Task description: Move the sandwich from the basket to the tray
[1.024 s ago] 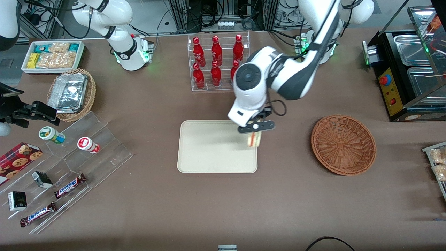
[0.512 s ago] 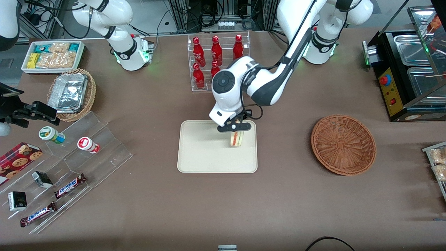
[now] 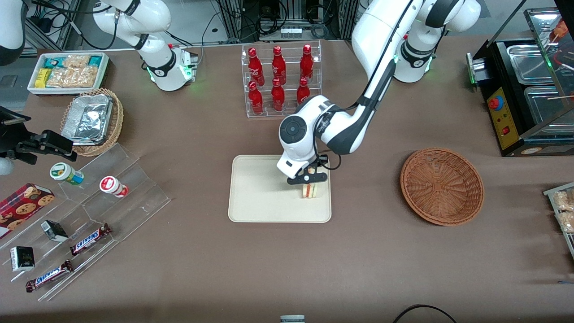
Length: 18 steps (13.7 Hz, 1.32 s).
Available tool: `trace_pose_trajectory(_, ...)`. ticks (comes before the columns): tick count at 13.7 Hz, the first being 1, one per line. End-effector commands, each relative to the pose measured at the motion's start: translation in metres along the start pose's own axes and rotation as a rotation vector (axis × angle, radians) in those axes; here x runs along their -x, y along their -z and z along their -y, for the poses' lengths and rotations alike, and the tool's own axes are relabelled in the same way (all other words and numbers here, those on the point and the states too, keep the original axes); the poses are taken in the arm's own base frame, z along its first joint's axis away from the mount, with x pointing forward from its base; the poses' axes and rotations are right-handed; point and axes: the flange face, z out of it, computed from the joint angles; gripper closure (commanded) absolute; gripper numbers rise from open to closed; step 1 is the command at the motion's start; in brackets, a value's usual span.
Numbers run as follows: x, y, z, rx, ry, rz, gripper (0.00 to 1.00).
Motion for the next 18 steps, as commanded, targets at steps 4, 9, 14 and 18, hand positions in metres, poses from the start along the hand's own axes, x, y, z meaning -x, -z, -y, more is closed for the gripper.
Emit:
trace_pose_trajectory(4, -0.005, -0.018, -0.011, 0.008, 0.007, -0.010, 0.63)
trace_pose_trajectory(9, -0.005, 0.019, -0.005, 0.033, 0.013, -0.032, 0.00)
trace_pose_trajectory(14, 0.006, 0.094, 0.024, 0.007, 0.029, -0.013, 0.00)
trace_pose_trajectory(18, 0.012, 0.194, 0.094, 0.026, 0.097, -0.024, 0.00)
